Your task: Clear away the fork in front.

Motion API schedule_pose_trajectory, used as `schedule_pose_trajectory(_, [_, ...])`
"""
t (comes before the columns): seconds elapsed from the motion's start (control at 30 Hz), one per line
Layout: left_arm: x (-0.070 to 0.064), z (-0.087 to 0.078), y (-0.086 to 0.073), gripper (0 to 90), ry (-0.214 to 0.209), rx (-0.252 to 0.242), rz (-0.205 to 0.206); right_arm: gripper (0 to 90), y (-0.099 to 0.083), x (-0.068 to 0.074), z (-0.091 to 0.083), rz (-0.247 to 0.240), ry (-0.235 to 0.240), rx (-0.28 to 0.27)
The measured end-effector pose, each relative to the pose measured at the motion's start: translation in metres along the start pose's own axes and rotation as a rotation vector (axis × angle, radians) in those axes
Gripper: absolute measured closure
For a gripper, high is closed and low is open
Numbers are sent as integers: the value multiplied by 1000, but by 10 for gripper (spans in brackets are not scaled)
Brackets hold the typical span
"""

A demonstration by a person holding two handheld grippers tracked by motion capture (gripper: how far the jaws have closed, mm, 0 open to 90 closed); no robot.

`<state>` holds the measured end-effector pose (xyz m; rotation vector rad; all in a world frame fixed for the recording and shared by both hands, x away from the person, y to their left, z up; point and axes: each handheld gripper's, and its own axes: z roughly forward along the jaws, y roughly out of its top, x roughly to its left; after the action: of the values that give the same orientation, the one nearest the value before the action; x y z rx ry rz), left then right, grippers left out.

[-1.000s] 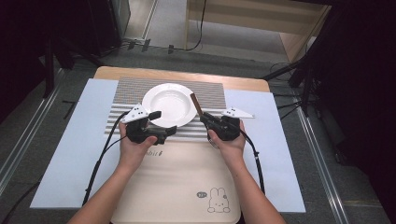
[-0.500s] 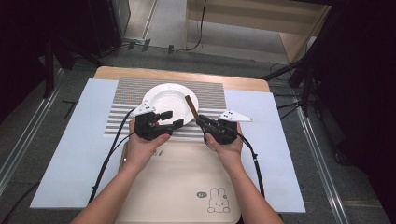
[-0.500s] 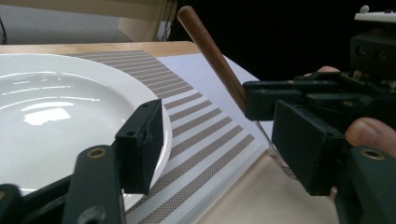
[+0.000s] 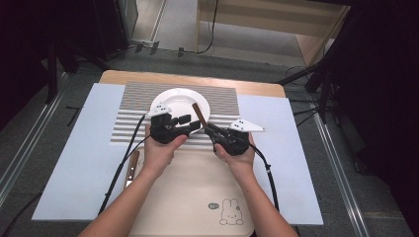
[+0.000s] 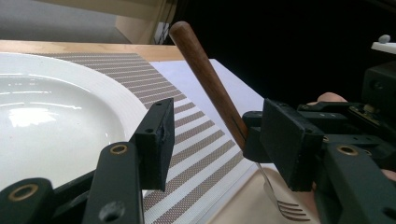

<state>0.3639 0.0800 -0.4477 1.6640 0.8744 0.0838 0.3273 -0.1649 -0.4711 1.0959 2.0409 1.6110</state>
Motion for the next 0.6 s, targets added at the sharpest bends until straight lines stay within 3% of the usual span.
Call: schedule_pose_trajectory(0.6, [2,6,1,517,-39,-6,-73,761,-3,10,2,-35,24,5])
